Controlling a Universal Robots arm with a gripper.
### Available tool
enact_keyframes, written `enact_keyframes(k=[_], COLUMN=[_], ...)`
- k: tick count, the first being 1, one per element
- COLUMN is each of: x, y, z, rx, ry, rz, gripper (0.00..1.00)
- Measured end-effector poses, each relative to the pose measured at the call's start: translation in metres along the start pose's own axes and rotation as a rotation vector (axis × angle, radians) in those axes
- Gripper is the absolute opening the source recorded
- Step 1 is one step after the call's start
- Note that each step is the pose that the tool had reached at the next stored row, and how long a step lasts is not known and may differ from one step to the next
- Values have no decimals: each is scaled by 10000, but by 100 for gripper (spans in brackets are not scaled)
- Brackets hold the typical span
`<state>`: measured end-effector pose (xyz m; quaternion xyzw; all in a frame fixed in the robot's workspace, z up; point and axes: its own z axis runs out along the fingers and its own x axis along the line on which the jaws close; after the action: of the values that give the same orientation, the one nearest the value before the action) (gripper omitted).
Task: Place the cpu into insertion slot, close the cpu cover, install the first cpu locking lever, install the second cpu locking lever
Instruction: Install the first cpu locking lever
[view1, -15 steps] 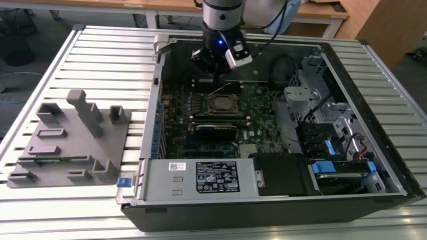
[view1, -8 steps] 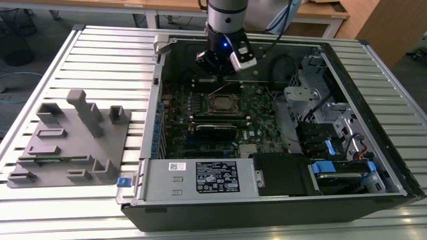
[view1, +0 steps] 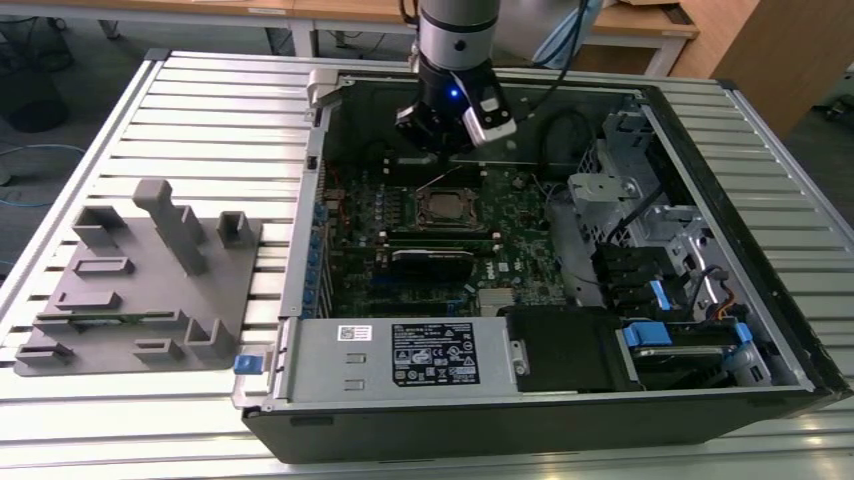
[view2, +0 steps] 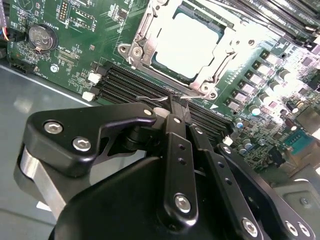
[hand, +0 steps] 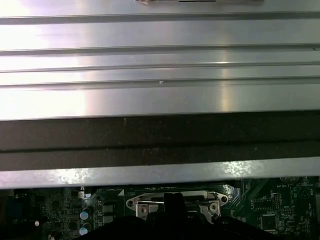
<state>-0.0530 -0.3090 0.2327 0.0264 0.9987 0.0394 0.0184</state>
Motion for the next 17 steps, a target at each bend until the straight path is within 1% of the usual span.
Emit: enact_keyframes(k=[12,17], x=[-2,-2], y=[30,29], z=[34,57], rx=[-5,-31], ry=[-1,1], rz=[8,22], gripper=[11,11])
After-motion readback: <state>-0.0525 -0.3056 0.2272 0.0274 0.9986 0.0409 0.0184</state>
